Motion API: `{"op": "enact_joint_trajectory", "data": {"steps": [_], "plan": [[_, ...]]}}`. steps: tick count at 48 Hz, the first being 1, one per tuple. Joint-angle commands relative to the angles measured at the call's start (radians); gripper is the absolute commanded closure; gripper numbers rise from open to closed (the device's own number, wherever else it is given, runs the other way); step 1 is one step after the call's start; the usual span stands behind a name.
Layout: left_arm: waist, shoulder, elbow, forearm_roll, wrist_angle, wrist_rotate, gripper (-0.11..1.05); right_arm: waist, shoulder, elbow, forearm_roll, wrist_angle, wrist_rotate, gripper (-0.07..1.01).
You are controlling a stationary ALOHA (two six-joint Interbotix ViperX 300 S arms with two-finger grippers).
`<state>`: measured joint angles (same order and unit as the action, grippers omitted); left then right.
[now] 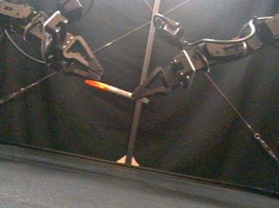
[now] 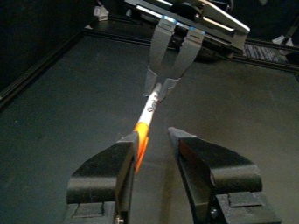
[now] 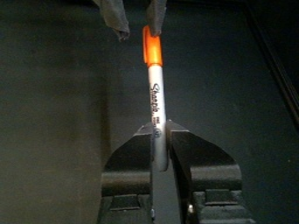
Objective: Uncap the pen
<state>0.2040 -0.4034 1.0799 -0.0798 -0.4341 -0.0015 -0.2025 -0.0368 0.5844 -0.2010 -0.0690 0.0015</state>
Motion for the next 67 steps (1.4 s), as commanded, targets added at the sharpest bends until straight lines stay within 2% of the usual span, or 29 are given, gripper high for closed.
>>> {"op": "enact_joint_trajectory", "data": {"steps": [1,10,16,48,50,59,65,67], "plan": [[0.003,-0.002,-0.021,-0.009,-0.009,-0.0015,0.22,0.005,-0.052,-0.006,0.0,-0.021,-0.002,0.51],[0.005,-0.002,-0.02,-0.031,-0.009,0.0,0.22,0.006,-0.058,0.005,0.0,-0.038,0.0,0.51],[0.021,-0.011,-0.021,-0.046,-0.009,0.0015,0.2,0.017,-0.058,0.006,0.0,-0.041,-0.002,0.51],[0.012,-0.031,-0.021,-0.049,0.002,-0.0031,0.21,0.014,-0.061,0.006,-0.002,-0.041,-0.003,0.51],[0.011,-0.037,-0.02,-0.051,0.0,-0.0046,0.21,0.015,-0.063,0.006,-0.002,-0.041,-0.003,0.51],[-0.018,-0.046,-0.014,-0.058,0.002,-0.0138,0.21,0.014,-0.072,0.006,-0.006,-0.057,-0.008,0.51],[-0.023,-0.046,-0.014,-0.058,0.002,-0.0215,0.21,0.014,-0.078,0.006,-0.026,-0.077,-0.005,0.51],[-0.023,-0.046,-0.014,-0.058,0.002,-0.0199,0.21,0.014,-0.078,0.006,-0.031,-0.081,-0.005,0.51]]}}
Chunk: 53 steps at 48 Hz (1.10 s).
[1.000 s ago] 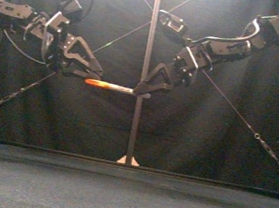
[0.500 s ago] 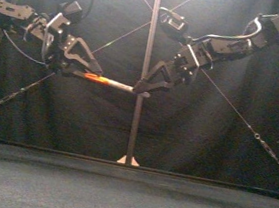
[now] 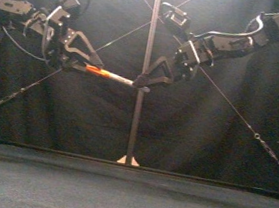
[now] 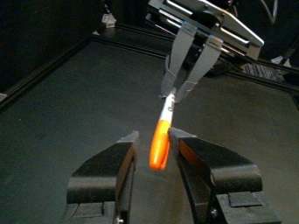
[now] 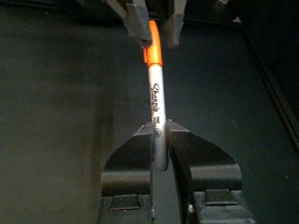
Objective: Uncap the pen
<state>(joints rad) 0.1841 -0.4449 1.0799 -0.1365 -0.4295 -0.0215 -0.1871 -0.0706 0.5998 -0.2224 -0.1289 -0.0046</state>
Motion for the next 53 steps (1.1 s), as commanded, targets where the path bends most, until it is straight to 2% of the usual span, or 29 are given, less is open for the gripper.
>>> {"op": "enact_joint_trajectory", "data": {"steps": [1,6,14,22,30,41,47,53], "plan": [[-0.003,-0.006,-0.014,-0.002,-0.003,-0.0015,0.21,0.0,-0.044,-0.009,-0.012,-0.023,0.002,0.51],[-0.003,-0.005,-0.014,-0.005,-0.003,-0.0031,0.21,-0.002,-0.044,-0.009,-0.014,-0.023,0.002,0.51],[-0.003,-0.005,-0.014,-0.023,-0.003,-0.0015,0.28,0.0,-0.044,-0.008,-0.014,-0.026,0.002,0.51],[-0.003,-0.006,-0.009,-0.025,-0.003,-0.0015,0.52,-0.002,-0.046,-0.006,-0.014,-0.026,0.002,0.51],[0.002,-0.032,0.006,-0.025,-0.003,-0.0015,0.69,-0.005,-0.064,0.012,-0.012,-0.026,0.003,0.51],[-0.003,-0.123,0.058,-0.023,-0.002,-0.0015,0.7,-0.018,-0.132,0.072,-0.009,-0.032,0.005,0.51],[-0.003,-0.179,0.083,-0.023,-0.002,-0.0015,0.7,-0.023,-0.176,0.112,-0.014,-0.061,0.005,0.51],[-0.02,-0.241,0.104,-0.023,0.015,-0.0015,0.7,-0.031,-0.219,0.153,-0.012,-0.092,0.003,0.51]]}}
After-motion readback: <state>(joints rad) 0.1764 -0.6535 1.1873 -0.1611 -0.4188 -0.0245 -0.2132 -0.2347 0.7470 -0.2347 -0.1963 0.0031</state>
